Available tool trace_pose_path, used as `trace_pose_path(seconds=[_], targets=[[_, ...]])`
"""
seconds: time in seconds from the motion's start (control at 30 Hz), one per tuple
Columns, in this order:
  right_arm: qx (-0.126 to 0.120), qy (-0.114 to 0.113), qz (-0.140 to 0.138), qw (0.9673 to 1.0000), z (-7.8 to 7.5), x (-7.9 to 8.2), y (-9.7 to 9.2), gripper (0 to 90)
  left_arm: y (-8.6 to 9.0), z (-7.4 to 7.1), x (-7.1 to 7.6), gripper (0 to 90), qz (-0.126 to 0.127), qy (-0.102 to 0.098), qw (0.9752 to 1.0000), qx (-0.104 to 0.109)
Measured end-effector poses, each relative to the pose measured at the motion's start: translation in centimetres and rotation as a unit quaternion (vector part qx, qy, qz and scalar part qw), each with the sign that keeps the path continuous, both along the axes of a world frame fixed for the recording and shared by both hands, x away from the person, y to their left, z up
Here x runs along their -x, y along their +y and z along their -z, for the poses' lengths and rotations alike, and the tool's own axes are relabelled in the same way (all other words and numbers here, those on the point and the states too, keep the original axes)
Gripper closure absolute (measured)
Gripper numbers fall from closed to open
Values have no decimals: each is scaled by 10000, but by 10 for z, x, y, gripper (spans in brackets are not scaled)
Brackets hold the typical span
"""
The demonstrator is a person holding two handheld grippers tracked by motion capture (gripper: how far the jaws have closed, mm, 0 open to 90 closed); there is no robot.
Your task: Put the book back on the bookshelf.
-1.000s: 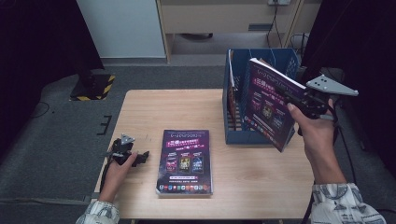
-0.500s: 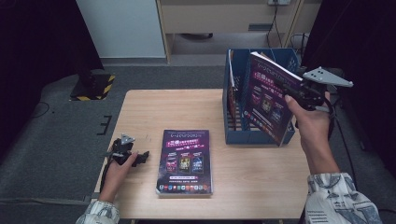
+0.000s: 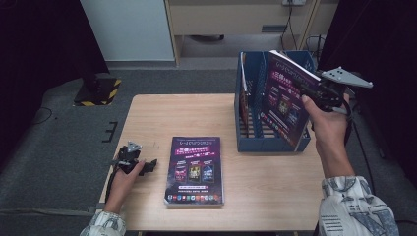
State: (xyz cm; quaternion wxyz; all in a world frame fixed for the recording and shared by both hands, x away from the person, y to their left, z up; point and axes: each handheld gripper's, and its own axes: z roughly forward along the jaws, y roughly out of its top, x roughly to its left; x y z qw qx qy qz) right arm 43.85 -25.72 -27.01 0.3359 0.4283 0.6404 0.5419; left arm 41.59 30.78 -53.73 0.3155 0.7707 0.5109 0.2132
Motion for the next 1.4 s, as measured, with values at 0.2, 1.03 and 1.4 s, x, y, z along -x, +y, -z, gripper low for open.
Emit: trace_pose_path(seconds=[0.2,1.03,1.4], targets=[[52,32,176,9998,-1,-8,0,825,0,0,0,7,9,-4,10000,-11],[209,26,854,9961,9,-52,10,825,-1,0,0,3,-7,0,10000,-14],[46,-22,1090,9940,22,-72,16,825,-1,0,0,2,-10,7,10000,-17]])
